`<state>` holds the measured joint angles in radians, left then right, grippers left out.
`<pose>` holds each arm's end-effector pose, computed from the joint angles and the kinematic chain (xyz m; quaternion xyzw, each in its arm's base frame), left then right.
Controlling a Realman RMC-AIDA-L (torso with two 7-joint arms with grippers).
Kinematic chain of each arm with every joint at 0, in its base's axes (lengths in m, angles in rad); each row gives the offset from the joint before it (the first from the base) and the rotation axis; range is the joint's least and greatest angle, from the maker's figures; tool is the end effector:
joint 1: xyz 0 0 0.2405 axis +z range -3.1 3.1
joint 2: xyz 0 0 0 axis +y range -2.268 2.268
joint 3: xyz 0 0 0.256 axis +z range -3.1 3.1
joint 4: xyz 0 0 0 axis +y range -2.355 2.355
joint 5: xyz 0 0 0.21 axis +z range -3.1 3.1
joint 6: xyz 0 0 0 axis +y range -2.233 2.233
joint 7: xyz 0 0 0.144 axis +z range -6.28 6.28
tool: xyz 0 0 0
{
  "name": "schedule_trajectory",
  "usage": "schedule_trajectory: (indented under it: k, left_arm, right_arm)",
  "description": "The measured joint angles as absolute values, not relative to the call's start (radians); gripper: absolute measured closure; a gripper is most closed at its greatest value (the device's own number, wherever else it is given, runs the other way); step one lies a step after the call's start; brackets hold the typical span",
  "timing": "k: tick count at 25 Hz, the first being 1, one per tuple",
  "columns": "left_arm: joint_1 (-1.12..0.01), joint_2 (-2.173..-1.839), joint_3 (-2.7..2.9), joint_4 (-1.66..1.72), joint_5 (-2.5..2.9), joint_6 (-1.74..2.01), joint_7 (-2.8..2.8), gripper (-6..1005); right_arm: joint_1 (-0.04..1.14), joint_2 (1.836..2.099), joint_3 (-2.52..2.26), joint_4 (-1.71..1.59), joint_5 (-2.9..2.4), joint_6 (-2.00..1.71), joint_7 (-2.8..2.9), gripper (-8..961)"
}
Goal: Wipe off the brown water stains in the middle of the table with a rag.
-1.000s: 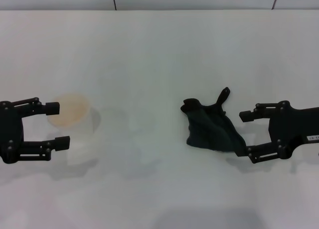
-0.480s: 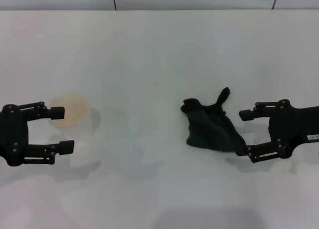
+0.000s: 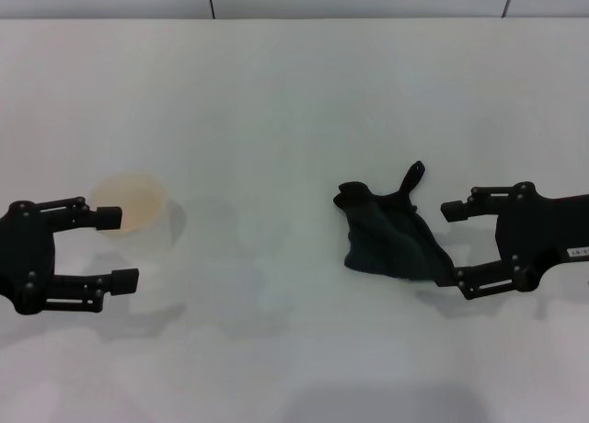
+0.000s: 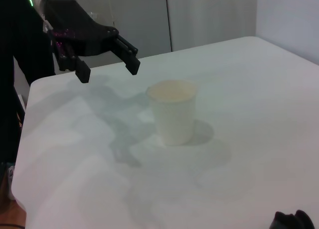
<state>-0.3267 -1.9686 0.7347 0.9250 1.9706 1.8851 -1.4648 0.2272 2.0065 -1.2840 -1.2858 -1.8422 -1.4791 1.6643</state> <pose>-0.2923 0.2687 0.0768 -0.9572 -0.1905 -0.2018 0.0818 0.2306 0.2936 0.0224 -0.9801 0.1201 0.1116 0.1123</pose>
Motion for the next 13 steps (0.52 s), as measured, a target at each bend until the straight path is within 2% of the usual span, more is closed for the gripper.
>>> schedule_trajectory:
  k: [13]
  left_arm:
    - [-0.331, -1.971, 0.736, 0.924, 1.976, 1.883, -1.463, 119]
  right_arm:
    - [0.23, 2.006, -1.294, -1.285, -1.852, -1.479, 1.664, 112]
